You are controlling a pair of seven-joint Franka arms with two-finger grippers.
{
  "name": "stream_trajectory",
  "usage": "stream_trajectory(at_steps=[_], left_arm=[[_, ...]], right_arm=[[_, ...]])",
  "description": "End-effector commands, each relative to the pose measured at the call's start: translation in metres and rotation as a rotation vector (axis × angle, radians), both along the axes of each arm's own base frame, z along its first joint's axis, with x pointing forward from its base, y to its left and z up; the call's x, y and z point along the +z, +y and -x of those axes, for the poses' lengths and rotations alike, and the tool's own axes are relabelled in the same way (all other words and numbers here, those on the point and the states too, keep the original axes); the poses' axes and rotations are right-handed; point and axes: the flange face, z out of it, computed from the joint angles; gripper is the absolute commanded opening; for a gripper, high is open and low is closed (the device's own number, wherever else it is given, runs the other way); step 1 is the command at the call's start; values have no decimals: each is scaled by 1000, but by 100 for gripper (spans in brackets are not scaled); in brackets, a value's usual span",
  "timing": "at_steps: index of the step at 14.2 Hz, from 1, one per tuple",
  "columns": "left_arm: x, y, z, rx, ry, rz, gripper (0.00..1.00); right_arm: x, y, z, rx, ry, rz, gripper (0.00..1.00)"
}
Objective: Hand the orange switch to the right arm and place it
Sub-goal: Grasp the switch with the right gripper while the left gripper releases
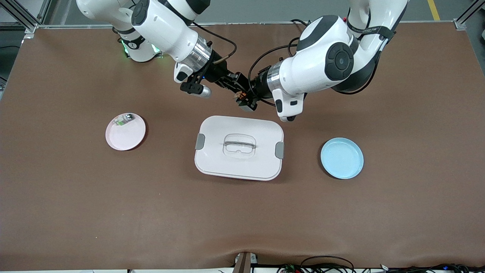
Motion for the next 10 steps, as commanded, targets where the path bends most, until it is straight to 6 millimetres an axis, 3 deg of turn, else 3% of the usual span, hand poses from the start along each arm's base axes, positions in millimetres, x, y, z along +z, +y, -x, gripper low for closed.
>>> stream_trajectory(at_steps=[1, 3, 5, 6, 7, 8, 10], left_arm=[[2, -9, -1, 18, 15, 25, 0], [2, -9, -2, 20, 14, 26, 0], [2, -9, -2, 17, 13, 26, 2], [2, -8, -3, 19, 13, 26, 29], [3, -8, -2, 6, 2, 30, 93], [6, -6, -4, 8, -7, 31, 100], [14, 5, -14, 13, -34, 37, 100]], right_arm=[[3, 2, -3, 4, -3, -9, 26], [4, 0, -5, 1, -5, -9, 4], [4, 0, -5, 0, -4, -10, 0], [3, 0, -5, 0, -3, -9, 0], [3, 0, -5, 0, -3, -9, 0], [3, 0, -5, 0, -3, -9, 0], [3, 0, -5, 0, -3, -9, 0]])
